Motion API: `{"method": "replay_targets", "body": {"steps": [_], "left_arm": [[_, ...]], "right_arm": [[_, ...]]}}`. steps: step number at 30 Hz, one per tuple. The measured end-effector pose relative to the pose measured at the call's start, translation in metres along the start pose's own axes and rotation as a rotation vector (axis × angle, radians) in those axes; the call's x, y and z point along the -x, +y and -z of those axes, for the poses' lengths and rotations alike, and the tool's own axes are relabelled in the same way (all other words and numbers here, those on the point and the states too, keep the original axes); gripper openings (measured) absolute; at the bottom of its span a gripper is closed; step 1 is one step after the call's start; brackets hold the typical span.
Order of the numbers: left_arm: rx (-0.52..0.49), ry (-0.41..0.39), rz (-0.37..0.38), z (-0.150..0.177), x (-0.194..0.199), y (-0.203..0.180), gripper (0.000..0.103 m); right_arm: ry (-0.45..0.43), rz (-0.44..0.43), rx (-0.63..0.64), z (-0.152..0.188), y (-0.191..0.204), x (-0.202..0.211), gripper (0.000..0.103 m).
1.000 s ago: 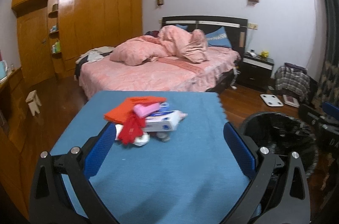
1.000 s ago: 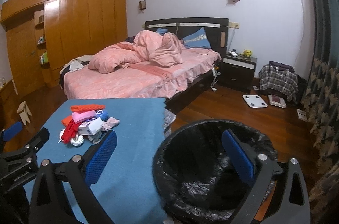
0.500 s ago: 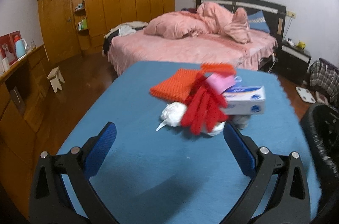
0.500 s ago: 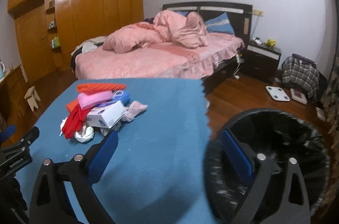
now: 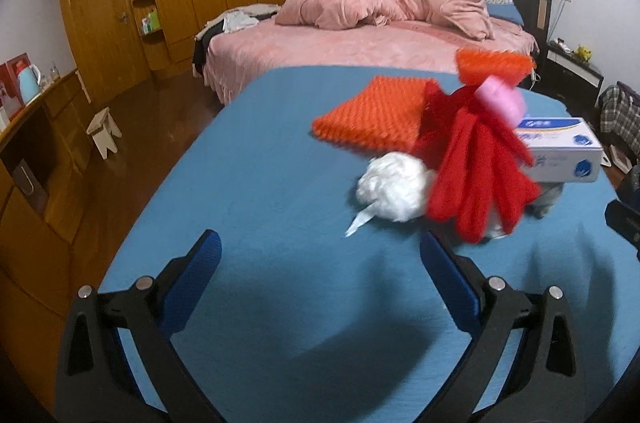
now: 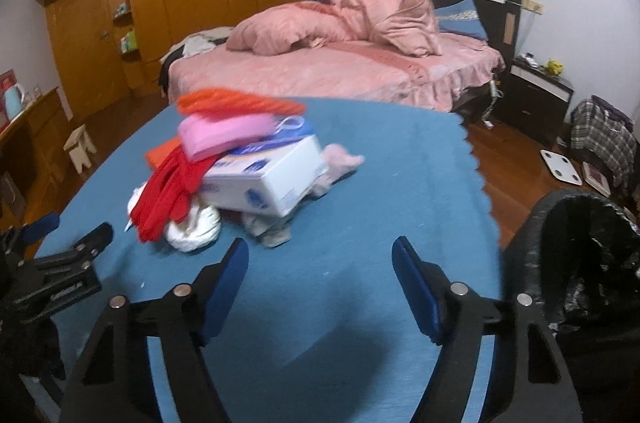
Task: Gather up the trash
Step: 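Move both tools toward the pile of items on the blue table, then grasp the white tissue ball with the right tool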
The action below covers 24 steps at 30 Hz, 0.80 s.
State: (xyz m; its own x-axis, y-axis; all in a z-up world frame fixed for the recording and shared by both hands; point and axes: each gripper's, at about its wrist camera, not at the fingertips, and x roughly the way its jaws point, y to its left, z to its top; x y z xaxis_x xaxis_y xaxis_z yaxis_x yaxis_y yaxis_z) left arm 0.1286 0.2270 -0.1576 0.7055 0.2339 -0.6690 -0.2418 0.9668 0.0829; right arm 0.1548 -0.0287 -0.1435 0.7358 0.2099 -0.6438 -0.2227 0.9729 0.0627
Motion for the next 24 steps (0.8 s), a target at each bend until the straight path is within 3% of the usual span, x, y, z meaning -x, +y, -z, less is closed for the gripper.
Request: {"method": "replay_targets", "body": {"steps": [13,24], "left_arm": [[0.037,0.048,-0.016,0.005,-0.019,0.04,0.097],[0.07,0.088,-0.004,0.007,-0.032,0.047,0.097]], "right_arm": [[0.104,-0.082,0.087,0.002,0.065,-0.05,0.064],[0.161,-0.085,0.077,-0.004,0.075,-0.081,0.064]]}}
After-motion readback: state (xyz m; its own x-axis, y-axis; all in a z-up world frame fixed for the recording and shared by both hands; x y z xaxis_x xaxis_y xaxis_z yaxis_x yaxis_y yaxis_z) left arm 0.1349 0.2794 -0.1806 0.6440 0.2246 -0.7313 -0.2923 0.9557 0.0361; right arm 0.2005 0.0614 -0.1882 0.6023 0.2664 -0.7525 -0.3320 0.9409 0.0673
